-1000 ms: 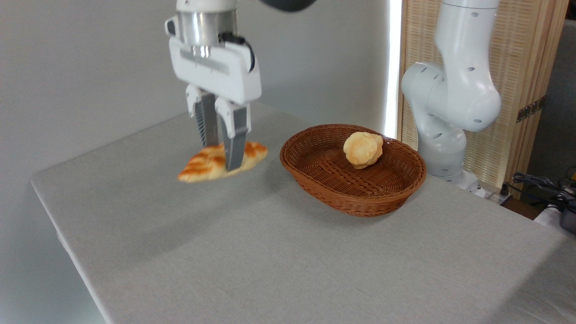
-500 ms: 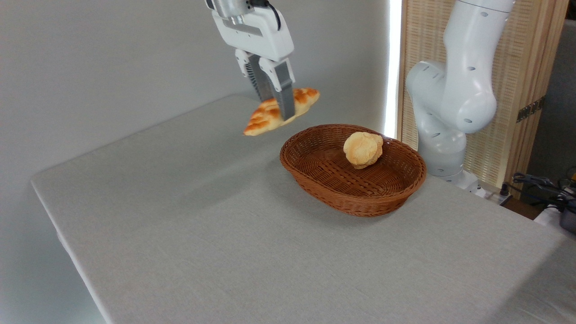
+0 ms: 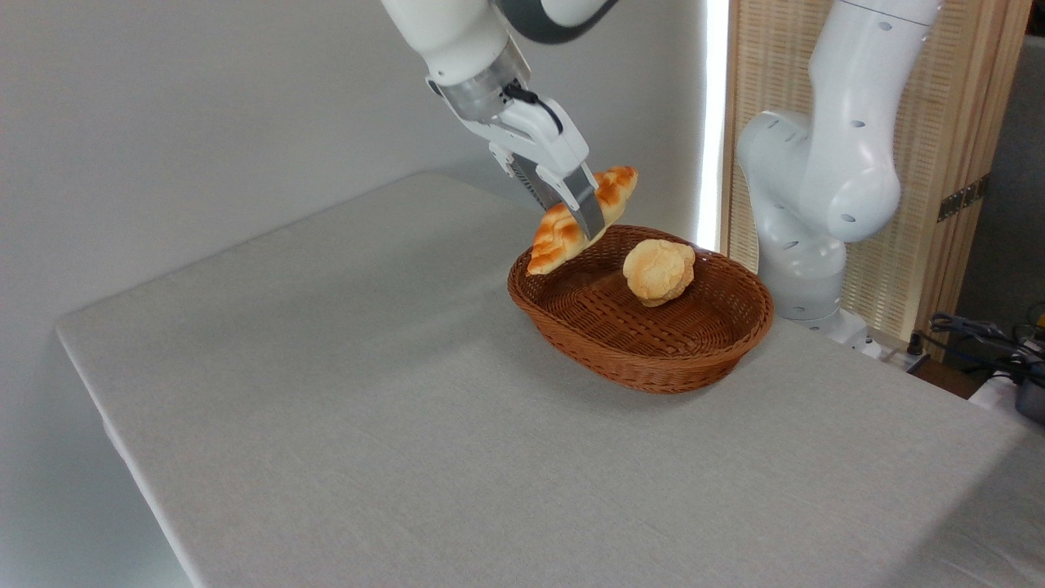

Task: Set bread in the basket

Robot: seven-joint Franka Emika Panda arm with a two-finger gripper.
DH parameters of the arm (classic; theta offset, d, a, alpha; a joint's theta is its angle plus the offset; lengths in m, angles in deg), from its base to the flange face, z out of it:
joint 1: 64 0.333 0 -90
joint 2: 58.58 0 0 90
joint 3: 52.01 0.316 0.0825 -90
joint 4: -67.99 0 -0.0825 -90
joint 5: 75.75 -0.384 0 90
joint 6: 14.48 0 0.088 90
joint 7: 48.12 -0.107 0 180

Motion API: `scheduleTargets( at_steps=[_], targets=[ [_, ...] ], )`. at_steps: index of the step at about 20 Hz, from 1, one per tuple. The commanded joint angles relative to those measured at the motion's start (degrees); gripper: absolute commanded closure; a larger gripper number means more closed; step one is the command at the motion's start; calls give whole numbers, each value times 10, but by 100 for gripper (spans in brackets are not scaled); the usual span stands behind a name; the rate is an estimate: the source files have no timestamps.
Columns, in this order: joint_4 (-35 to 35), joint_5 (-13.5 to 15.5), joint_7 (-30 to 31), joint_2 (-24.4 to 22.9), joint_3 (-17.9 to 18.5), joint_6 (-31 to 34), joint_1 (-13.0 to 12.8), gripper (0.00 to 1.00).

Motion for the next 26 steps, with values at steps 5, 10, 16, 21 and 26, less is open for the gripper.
scheduleTargets(
  at_steps=[5,10,16,21,26],
  targets=[
    [7,14,2,36,8,-12,-7,0],
    [7,15,4,63,8,-25,-8,0],
    [-14,3,1,65,8,-61,-8,0],
    [-85,-3,1,65,11,-99,0,0],
    [-121,-33,-7,66,23,-178,0,0]
  ],
)
